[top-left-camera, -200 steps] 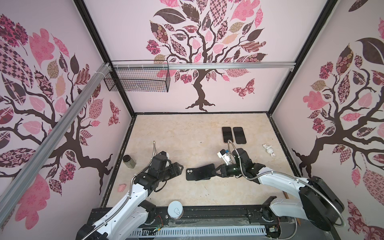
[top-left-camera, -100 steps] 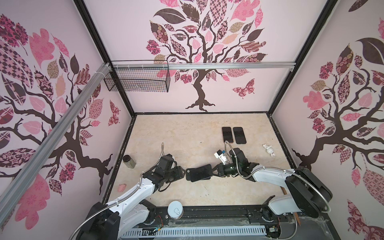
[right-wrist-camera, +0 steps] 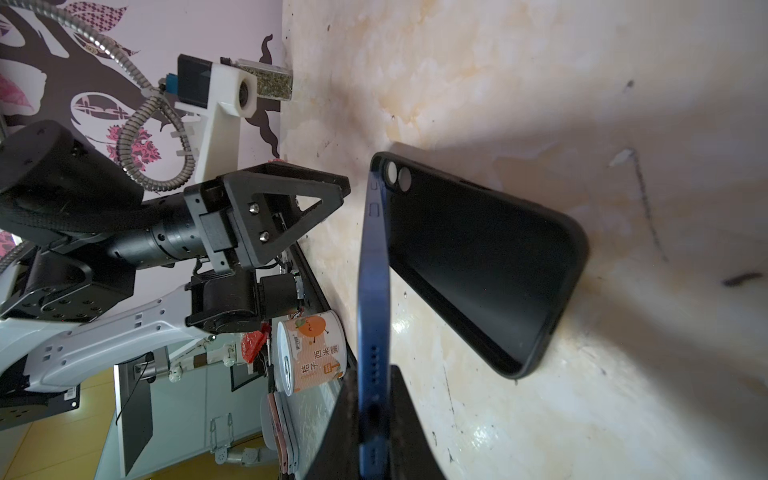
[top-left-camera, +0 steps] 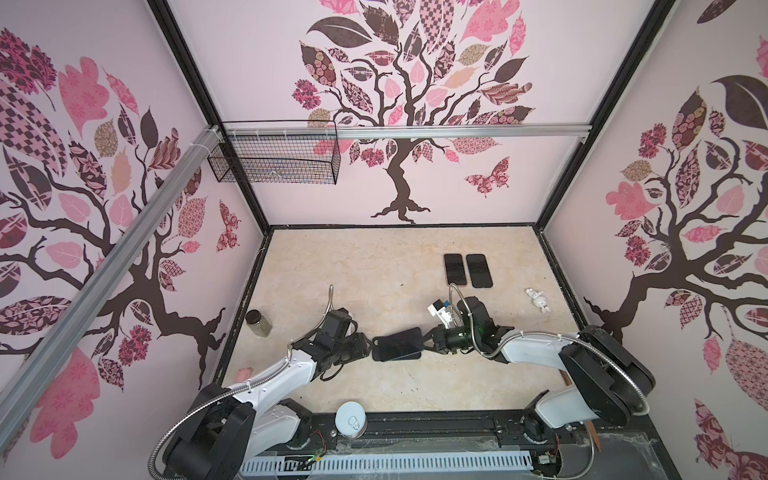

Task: Put the phone into the phone case

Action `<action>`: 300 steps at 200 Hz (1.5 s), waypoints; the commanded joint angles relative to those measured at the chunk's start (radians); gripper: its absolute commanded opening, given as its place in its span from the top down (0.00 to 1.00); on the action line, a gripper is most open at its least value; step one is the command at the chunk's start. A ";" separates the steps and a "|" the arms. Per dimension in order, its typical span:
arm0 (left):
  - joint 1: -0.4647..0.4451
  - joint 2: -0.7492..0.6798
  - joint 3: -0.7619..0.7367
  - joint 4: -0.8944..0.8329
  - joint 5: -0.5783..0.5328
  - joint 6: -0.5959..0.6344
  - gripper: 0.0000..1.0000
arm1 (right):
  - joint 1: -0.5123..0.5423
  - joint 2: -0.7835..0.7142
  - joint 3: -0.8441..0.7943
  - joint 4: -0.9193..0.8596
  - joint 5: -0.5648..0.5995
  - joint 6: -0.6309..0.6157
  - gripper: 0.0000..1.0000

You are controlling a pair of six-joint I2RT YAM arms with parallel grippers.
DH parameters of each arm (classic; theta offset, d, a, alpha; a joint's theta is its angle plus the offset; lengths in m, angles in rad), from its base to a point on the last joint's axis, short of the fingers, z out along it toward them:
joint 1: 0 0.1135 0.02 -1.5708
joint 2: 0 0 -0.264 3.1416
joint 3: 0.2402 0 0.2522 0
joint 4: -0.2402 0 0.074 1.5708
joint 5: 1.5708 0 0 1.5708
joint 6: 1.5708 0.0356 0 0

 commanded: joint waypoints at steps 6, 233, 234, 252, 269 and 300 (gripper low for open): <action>-0.005 0.019 0.010 0.060 0.016 0.024 0.51 | 0.000 0.043 0.000 0.096 0.003 0.032 1.00; -0.035 0.100 -0.021 0.177 0.132 -0.008 0.73 | 0.050 0.187 0.067 -0.057 0.098 -0.069 0.82; -0.035 0.098 -0.022 0.176 0.132 -0.008 0.73 | 0.051 0.185 0.068 -0.062 0.100 -0.073 0.81; -0.035 0.092 -0.019 0.155 0.142 0.002 0.71 | 0.061 0.168 0.089 -0.141 0.144 -0.118 0.77; -0.036 0.098 -0.010 0.136 0.147 0.011 0.70 | 0.070 0.151 0.108 -0.197 0.180 -0.152 0.76; -0.040 0.095 0.001 0.111 0.137 0.016 0.70 | 0.089 0.123 0.149 -0.311 0.240 -0.211 0.65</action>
